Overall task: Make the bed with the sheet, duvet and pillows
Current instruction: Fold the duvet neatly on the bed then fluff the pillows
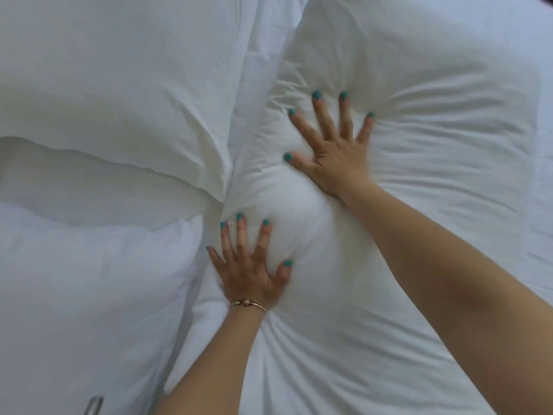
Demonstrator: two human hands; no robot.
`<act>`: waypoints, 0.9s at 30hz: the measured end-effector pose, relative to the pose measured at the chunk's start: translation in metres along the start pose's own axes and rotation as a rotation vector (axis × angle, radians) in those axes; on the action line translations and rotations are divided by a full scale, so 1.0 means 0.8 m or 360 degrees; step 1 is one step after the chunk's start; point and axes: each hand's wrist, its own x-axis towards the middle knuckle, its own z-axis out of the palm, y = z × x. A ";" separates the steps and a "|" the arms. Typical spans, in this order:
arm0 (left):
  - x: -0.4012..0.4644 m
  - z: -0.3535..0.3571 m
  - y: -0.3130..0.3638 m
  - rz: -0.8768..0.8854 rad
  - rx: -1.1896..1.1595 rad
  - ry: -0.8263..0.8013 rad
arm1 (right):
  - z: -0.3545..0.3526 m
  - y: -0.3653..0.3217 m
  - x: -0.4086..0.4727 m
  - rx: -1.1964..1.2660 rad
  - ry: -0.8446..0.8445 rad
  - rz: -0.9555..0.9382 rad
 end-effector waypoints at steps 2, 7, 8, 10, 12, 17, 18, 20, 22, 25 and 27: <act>0.003 0.004 -0.002 -0.0008 0.0013 0.0005 | 0.004 -0.001 0.002 -0.0007 -0.0005 0.0011; -0.004 -0.008 0.000 -0.0040 -0.0022 -0.0026 | -0.012 -0.010 -0.011 0.0004 -0.0010 0.0089; -0.008 -0.012 0.000 -0.0036 -0.0027 -0.0038 | -0.018 -0.013 -0.024 0.0028 0.0028 0.0145; -0.015 -0.022 0.004 -0.0024 -0.0018 -0.0045 | -0.027 -0.018 -0.063 0.0130 0.0067 0.0313; -0.020 -0.029 0.009 -0.0017 -0.0018 -0.0040 | -0.033 -0.020 -0.119 0.0231 0.0005 0.0505; -0.032 -0.031 0.009 0.0033 0.0020 0.0036 | -0.018 -0.043 -0.272 0.0183 0.0028 0.0630; -0.032 -0.028 0.008 0.0048 0.0036 0.0056 | -0.009 -0.045 -0.284 0.0177 0.0047 0.0606; -0.032 -0.022 0.006 0.0056 0.0066 0.0083 | 0.005 -0.039 -0.286 0.0218 0.0036 0.0598; -0.033 -0.018 0.007 0.0052 0.0088 0.0083 | 0.016 -0.032 -0.276 0.0265 -0.0034 0.0600; -0.032 -0.012 0.008 0.0049 0.0129 0.0096 | 0.031 -0.027 -0.268 0.0289 -0.0040 0.0566; -0.031 -0.008 0.009 0.0037 0.0142 0.0103 | 0.034 -0.025 -0.264 0.0331 -0.0039 0.0548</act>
